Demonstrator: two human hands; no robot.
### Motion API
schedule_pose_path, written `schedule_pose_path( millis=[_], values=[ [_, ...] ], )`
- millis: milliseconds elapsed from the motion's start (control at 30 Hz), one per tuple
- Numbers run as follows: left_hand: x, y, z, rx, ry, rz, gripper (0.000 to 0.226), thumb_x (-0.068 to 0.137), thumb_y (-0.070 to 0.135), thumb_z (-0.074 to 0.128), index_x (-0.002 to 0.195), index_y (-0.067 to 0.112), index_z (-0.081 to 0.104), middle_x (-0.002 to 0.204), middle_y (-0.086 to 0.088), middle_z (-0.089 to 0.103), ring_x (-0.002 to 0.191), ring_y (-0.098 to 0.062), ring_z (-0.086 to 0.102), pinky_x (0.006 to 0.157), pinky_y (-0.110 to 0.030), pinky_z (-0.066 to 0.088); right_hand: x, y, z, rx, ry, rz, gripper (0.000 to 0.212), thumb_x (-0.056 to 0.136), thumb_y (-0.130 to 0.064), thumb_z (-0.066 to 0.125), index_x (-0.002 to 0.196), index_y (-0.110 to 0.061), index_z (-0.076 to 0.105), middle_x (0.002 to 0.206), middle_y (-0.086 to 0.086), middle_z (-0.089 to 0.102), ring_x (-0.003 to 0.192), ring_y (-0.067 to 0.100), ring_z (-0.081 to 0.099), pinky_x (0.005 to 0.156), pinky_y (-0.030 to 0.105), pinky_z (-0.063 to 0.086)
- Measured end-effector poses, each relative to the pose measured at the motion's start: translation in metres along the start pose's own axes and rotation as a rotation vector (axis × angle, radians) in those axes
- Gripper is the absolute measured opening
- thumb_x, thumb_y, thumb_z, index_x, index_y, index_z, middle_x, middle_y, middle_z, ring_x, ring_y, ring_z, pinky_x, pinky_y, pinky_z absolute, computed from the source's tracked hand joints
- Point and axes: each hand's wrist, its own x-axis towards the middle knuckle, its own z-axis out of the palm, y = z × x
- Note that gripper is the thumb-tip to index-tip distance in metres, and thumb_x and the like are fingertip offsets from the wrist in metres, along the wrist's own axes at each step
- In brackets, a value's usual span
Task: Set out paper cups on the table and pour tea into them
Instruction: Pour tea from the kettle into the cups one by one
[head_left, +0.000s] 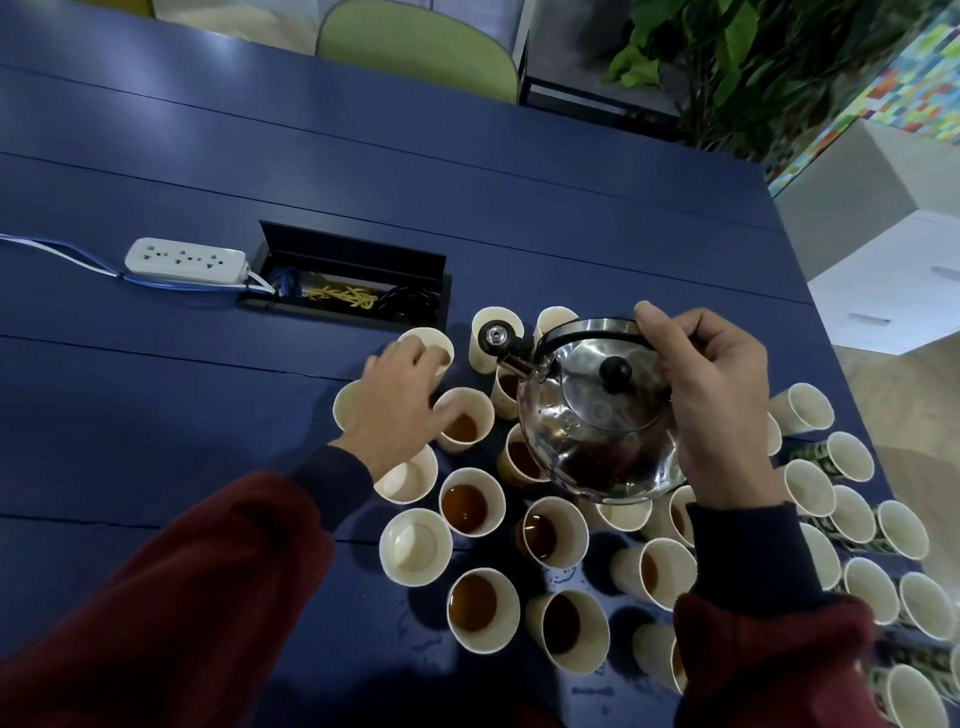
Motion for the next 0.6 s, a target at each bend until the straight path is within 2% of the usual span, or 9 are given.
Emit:
schedule_pose_path(
  millis=[33,100,200,300,367,467,533,600],
  values=[
    [0.005,-0.002,-0.004,0.029,0.074,-0.028,0.047,0.076,0.042,0.079,0.107,0.012,0.063,0.1,-0.009,0.057,0.093,-0.032,0.055,0.076,-0.043,0.041,0.0,0.0,0.001,-0.004,-0.001,-0.003,0.037,0.088,-0.035,0.075,0.063,-0.018,0.053,0.06,0.0,0.047,0.062,0.02,0.043,0.063,0.033,0.04],
    [0.018,-0.009,-0.011,0.092,0.065,-0.103,0.056,0.073,0.04,0.081,0.115,0.01,0.06,0.109,-0.012,0.056,0.1,-0.034,0.053,0.079,-0.045,0.041,0.001,0.0,0.003,-0.008,-0.008,-0.005,0.037,0.089,-0.034,0.075,0.064,-0.017,0.054,0.06,0.0,0.047,0.063,0.021,0.043,0.064,0.034,0.041],
    [0.037,-0.021,-0.011,0.164,-0.184,-0.168,0.081,0.074,0.048,0.079,0.136,0.009,0.044,0.127,-0.014,0.049,0.114,-0.036,0.049,0.088,-0.049,0.042,0.004,0.0,0.009,-0.006,-0.017,-0.004,0.037,0.089,-0.033,0.075,0.066,-0.014,0.054,0.062,0.004,0.047,0.063,0.021,0.043,0.064,0.035,0.041],
    [0.049,-0.032,-0.005,0.073,-0.385,-0.172,0.093,0.078,0.047,0.079,0.147,0.008,0.031,0.139,-0.016,0.044,0.12,-0.039,0.05,0.095,-0.053,0.047,0.006,0.002,0.014,-0.015,-0.032,-0.016,0.039,0.09,-0.032,0.075,0.069,-0.005,0.056,0.063,0.007,0.048,0.063,0.021,0.045,0.063,0.034,0.042],
    [0.054,-0.038,-0.003,0.003,-0.432,-0.156,0.089,0.076,0.043,0.082,0.144,0.01,0.036,0.135,-0.015,0.048,0.117,-0.039,0.053,0.095,-0.052,0.048,0.008,0.004,0.017,-0.018,-0.041,-0.026,0.044,0.09,-0.031,0.075,0.071,0.003,0.055,0.063,0.008,0.049,0.062,0.02,0.046,0.063,0.032,0.043],
    [0.057,-0.044,-0.003,-0.031,-0.442,-0.124,0.067,0.07,0.037,0.084,0.125,0.018,0.05,0.117,-0.007,0.056,0.107,-0.033,0.056,0.088,-0.049,0.049,0.009,0.004,0.021,-0.024,-0.045,-0.036,0.045,0.09,-0.031,0.075,0.073,0.006,0.056,0.064,0.007,0.051,0.062,0.018,0.047,0.062,0.03,0.043],
    [0.057,-0.046,-0.005,-0.054,-0.424,-0.133,0.06,0.067,0.033,0.085,0.116,0.02,0.053,0.112,-0.005,0.058,0.104,-0.032,0.057,0.084,-0.047,0.049,0.01,0.003,0.023,-0.029,-0.047,-0.039,0.044,0.09,-0.032,0.075,0.073,0.005,0.057,0.064,0.007,0.054,0.062,0.017,0.049,0.064,0.03,0.044],
    [0.058,-0.045,-0.011,-0.089,-0.348,-0.14,0.06,0.069,0.033,0.084,0.118,0.017,0.053,0.114,-0.006,0.06,0.105,-0.031,0.056,0.084,-0.045,0.048,0.01,0.001,0.024,-0.04,-0.046,-0.042,0.044,0.089,-0.034,0.075,0.073,0.003,0.057,0.063,0.005,0.055,0.062,0.016,0.051,0.064,0.031,0.045]
  ],
)
